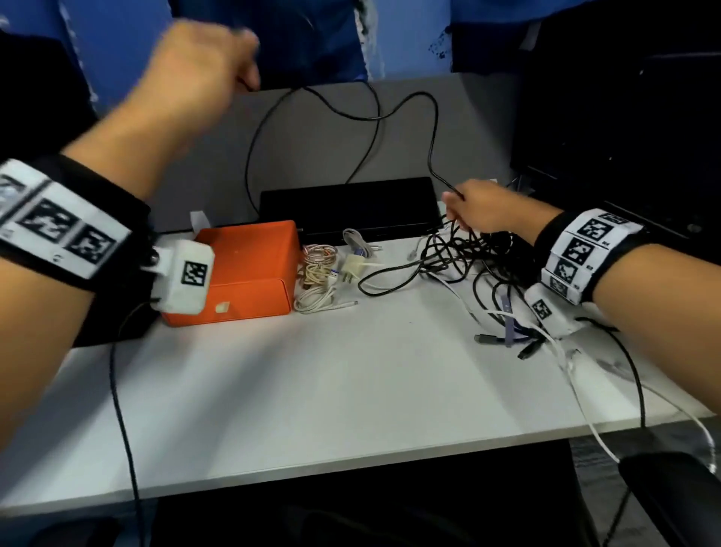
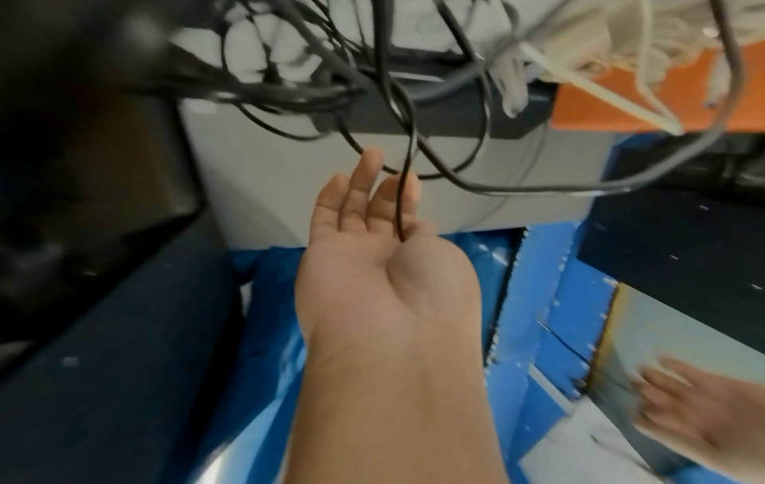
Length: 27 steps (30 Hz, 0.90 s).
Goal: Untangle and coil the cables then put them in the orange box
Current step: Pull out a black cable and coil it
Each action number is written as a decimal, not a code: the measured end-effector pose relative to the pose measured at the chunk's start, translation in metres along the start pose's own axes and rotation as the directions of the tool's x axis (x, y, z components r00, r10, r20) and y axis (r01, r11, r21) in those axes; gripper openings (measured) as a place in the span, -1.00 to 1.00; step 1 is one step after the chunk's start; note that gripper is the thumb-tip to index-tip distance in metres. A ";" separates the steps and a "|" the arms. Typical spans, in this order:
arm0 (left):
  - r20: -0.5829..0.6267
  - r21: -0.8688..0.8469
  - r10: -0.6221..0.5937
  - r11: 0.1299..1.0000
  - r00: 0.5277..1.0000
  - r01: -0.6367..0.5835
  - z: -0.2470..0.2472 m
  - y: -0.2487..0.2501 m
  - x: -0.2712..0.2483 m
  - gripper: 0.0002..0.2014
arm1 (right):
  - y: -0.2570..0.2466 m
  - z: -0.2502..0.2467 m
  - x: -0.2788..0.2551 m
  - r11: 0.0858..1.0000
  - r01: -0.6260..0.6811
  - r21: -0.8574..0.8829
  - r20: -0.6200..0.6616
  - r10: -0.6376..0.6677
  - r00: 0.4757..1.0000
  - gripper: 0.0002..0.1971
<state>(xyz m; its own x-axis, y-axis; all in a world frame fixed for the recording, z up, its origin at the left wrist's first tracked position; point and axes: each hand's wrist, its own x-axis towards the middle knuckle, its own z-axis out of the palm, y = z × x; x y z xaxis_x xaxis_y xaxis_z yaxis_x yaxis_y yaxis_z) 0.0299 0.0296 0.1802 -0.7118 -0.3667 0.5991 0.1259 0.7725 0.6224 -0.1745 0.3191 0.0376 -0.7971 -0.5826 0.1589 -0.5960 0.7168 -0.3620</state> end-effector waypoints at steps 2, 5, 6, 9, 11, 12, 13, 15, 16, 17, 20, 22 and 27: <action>0.168 0.168 0.017 0.985 0.986 -0.046 0.036 0.010 -0.018 -0.59 | -0.025 -0.005 0.002 0.996 0.028 -0.090 0.009 -0.027 1.000 -0.60; 0.380 0.225 0.082 0.958 0.921 -0.178 0.091 0.014 -0.036 -0.68 | -0.059 -0.012 0.003 0.965 0.111 -0.237 -0.013 -0.117 0.993 -0.73; 0.435 0.224 0.113 0.947 0.893 -0.229 0.107 0.009 -0.036 -0.68 | -0.069 -0.014 0.002 0.950 0.128 -0.284 -0.015 -0.138 0.990 -0.74; 0.549 0.172 0.218 0.916 0.807 -0.364 0.141 0.016 -0.052 -0.50 | -0.087 -0.016 -0.007 0.927 0.156 -0.341 -0.026 -0.175 0.984 -0.69; 0.579 0.147 0.172 0.939 0.797 -0.310 0.150 0.016 -0.052 -0.50 | -0.088 -0.015 -0.012 0.940 0.145 -0.309 -0.042 -0.166 0.985 -0.80; 0.594 0.166 0.144 0.941 0.791 -0.296 0.149 0.016 -0.051 -0.54 | -0.084 -0.013 -0.013 0.948 0.131 -0.289 -0.046 -0.151 0.988 -0.84; 0.618 0.203 0.112 0.934 0.778 -0.296 0.148 0.017 -0.048 -0.61 | -0.081 -0.012 -0.014 0.958 0.116 -0.264 -0.050 -0.134 0.990 -0.79; 0.675 0.283 0.042 0.908 0.737 -0.310 0.147 0.016 -0.041 -0.68 | -0.076 -0.009 -0.015 0.977 0.101 -0.189 -0.047 -0.111 0.993 -0.66; 0.689 0.325 0.009 0.890 0.725 -0.320 0.146 0.015 -0.037 -0.64 | -0.075 -0.008 -0.015 0.984 0.108 -0.145 -0.040 -0.114 0.993 -0.63; 0.691 0.371 -0.023 0.869 0.722 -0.328 0.145 0.014 -0.033 -0.60 | -0.076 -0.006 -0.015 0.987 0.122 -0.109 -0.033 -0.126 0.991 -0.61; 0.701 0.453 -0.078 0.817 0.709 -0.357 0.138 0.013 -0.022 -0.52 | -0.075 -0.005 -0.015 0.987 0.147 -0.058 -0.033 -0.149 0.988 -0.51; 0.745 0.449 -0.131 0.824 0.654 -0.346 0.134 0.012 -0.018 -0.56 | -0.070 -0.006 -0.012 0.987 0.147 -0.060 -0.040 -0.149 0.988 -0.47; 0.783 0.391 -0.133 0.865 0.607 -0.314 0.132 0.004 -0.023 -0.73 | -0.057 -0.011 -0.012 0.990 0.143 0.000 -0.067 -0.143 0.987 -0.51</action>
<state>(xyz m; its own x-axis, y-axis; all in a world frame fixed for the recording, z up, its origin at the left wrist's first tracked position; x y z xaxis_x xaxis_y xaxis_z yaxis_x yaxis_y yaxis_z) -0.0445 0.1093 0.1021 -0.9903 0.0803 -0.1138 0.0623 0.9861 0.1540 -0.1324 0.2898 0.0664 -0.7086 -0.6517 0.2705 -0.7039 0.6262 -0.3353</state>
